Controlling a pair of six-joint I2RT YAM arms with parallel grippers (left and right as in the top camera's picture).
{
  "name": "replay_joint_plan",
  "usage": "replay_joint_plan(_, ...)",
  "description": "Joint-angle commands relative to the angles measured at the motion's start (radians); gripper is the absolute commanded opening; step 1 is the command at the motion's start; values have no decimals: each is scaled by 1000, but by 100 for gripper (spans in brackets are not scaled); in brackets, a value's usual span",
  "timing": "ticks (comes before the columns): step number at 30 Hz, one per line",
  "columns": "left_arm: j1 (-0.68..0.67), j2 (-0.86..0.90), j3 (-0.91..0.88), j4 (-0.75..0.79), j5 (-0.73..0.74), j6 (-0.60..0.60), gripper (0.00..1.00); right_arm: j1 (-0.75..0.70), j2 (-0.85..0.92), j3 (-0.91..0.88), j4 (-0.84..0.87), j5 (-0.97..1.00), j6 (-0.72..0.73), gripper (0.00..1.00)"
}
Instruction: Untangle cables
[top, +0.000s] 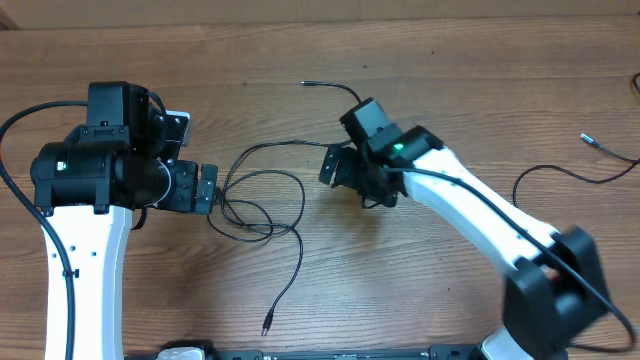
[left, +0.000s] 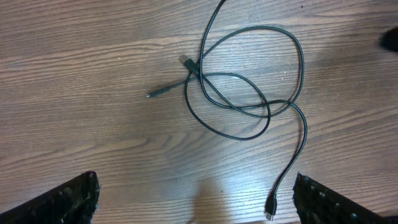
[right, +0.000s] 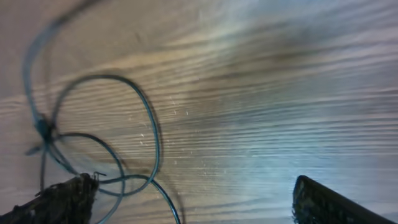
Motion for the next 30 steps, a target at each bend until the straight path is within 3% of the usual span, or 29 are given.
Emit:
replay_joint_plan(1,6,4,5,0,-6,0,100,19,73,1,31,-126,-1,95)
replay_joint_plan(16,6,4,5,0,-6,0,99,146,97,-3,130,-85,209,100)
replay_joint_plan(30,6,4,5,0,-6,0,99,202,97,-185,378,-49,400,100)
